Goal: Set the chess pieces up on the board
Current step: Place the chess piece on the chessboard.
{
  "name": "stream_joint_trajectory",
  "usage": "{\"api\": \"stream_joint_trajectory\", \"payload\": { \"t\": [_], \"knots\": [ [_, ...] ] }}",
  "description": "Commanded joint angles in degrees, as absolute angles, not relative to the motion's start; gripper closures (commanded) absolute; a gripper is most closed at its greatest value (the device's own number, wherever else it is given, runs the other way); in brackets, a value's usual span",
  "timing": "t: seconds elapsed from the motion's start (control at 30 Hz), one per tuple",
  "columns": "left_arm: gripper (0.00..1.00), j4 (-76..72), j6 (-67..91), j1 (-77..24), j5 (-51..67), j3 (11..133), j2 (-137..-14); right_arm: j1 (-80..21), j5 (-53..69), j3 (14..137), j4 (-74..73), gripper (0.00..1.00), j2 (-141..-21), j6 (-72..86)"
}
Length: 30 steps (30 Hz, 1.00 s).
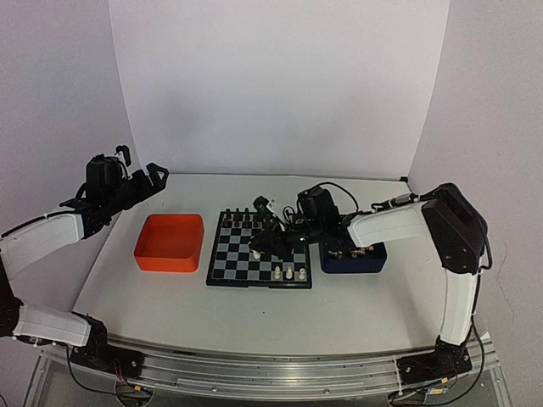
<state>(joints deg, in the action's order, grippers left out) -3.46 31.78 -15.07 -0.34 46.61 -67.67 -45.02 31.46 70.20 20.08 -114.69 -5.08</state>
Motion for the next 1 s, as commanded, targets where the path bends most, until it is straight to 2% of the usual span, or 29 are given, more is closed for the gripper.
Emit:
{"api": "stream_joint_trajectory", "payload": {
  "t": [0.0, 0.97],
  "knots": [
    [0.0, -4.1, 32.5, -15.4, -2.0, 46.2, -66.2, -45.2, 29.9, 68.2, 28.6, 0.93, -117.1, -4.9],
    [0.0, -4.1, 35.1, -16.1, -2.5, 45.0, -65.9, -45.2, 30.6, 63.1, 30.3, 0.9, -118.7, -6.6]
  ]
}}
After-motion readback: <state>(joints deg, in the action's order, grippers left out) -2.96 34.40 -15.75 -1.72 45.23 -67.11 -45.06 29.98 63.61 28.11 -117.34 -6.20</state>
